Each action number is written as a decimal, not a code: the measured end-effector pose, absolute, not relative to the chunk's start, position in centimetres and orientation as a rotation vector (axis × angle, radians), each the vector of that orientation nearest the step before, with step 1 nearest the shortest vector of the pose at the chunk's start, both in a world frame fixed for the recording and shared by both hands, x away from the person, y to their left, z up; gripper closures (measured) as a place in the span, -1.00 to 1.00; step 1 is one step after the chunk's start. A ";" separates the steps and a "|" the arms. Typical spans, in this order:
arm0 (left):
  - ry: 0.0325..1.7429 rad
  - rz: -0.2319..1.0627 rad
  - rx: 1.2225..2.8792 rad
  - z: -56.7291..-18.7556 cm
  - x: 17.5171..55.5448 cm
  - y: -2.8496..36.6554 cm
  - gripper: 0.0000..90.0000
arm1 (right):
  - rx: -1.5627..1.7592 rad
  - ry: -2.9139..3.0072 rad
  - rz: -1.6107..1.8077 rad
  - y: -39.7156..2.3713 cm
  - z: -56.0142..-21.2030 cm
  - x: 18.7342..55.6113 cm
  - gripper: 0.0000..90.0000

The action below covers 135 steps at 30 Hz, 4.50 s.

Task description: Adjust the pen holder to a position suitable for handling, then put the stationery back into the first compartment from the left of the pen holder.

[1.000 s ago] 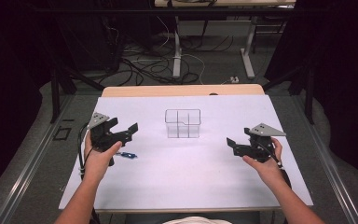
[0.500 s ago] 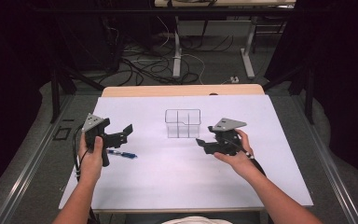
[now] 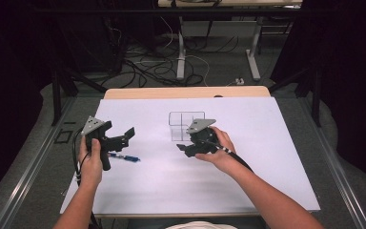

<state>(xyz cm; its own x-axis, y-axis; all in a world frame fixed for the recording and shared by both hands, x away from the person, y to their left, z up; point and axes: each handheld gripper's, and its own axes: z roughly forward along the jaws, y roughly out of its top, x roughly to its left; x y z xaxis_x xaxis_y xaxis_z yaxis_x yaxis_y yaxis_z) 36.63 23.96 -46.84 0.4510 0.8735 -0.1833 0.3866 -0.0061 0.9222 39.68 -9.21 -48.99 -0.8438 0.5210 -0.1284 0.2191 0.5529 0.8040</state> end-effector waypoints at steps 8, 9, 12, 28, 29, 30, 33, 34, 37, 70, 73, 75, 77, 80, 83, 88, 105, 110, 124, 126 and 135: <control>1.123 0.549 1.602 -46.7 36.7 24.0 -1.00 | 0.565 2.537 1.200 -6.4 -48.8 40.6 -0.21; 1.124 0.547 1.601 -46.7 36.7 24.0 -1.00 | 0.559 2.542 1.203 -6.0 -48.9 40.7 -0.20; 1.127 0.542 1.597 -46.6 36.7 24.1 -1.00 | 0.552 2.573 1.214 -4.9 -49.1 41.1 -0.16; 1.132 0.544 1.574 -46.2 36.7 24.7 -1.00 | 0.515 2.662 1.261 0.3 -50.5 42.5 -0.08; 1.131 0.546 1.577 -46.2 36.7 24.7 -1.00 | 0.501 2.664 1.267 0.6 -50.7 42.6 -0.08; 1.132 0.546 1.577 -46.2 36.7 24.8 -1.00 | 0.506 2.672 1.270 0.9 -50.8 42.6 -0.08; 1.137 0.546 1.576 -46.1 36.7 24.9 -1.00 | 0.487 2.678 1.284 1.6 -51.2 42.7 -0.07; 1.139 0.545 1.574 -46.1 36.8 24.9 -1.00 | 0.495 2.684 1.284 1.9 -51.3 42.6 -0.07; 1.141 0.544 1.572 -46.1 36.8 25.0 -1.00 | 0.463 2.697 1.301 2.7 -51.7 42.8 -0.05; 1.157 0.544 1.551 -45.7 36.8 25.7 -1.00 | 0.384 2.760 1.274 9.0 -56.1 42.0 0.33; 1.161 0.541 1.552 -45.8 36.7 25.6 -1.00 | 0.374 2.780 1.229 8.9 -56.3 42.2 0.37; 1.159 0.541 1.556 -45.9 36.8 25.5 -1.00 | 0.396 2.806 1.210 8.8 -56.3 42.1 0.38; 1.161 0.538 1.559 -45.9 36.8 25.4 -1.00 | 0.393 2.787 1.217 8.9 -56.4 42.3 0.39; 1.160 0.538 1.560 -46.0 36.8 25.4 -1.00 | 0.439 2.797 1.207 8.8 -56.4 42.0 0.47; 1.160 0.538 1.559 -46.0 36.8 25.4 -1.00 | 0.445 2.791 1.215 8.9 -56.4 41.9 0.58; 1.161 0.539 1.560 -46.0 36.8 25.4 -1.00 | 0.423 2.806 1.217 8.9 -56.3 41.8 0.68; 1.164 0.539 1.558 -46.0 36.8 25.5 -1.00 | 0.470 2.798 1.209 8.9 -56.2 41.5 0.69; 1.169 0.547 1.546 -45.8 36.7 25.9 -1.00 | 0.452 2.804 1.194 8.5 -55.8 41.5 0.70; 1.179 0.551 1.538 -45.7 36.7 26.0 -1.00 | 0.515 2.725 1.287 5.3 -54.1 41.4 0.70; 1.181 0.547 1.534 -45.7 36.7 25.9 -1.00 | 0.521 2.705 1.295 4.6 -53.6 41.3 0.70; 1.168 0.544 1.556 -45.3 36.5 25.3 -1.00 | 0.547 2.622 1.322 1.5 -51.6 40.7 0.70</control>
<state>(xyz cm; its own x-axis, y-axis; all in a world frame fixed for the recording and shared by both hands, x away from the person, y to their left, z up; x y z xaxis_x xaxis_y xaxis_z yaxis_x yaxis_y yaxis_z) 36.55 25.31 -45.32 0.4164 0.8813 -0.2233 0.3968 0.0448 0.9168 40.65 1.54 -51.64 -0.9213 0.3880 0.0258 0.2514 0.5437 0.8007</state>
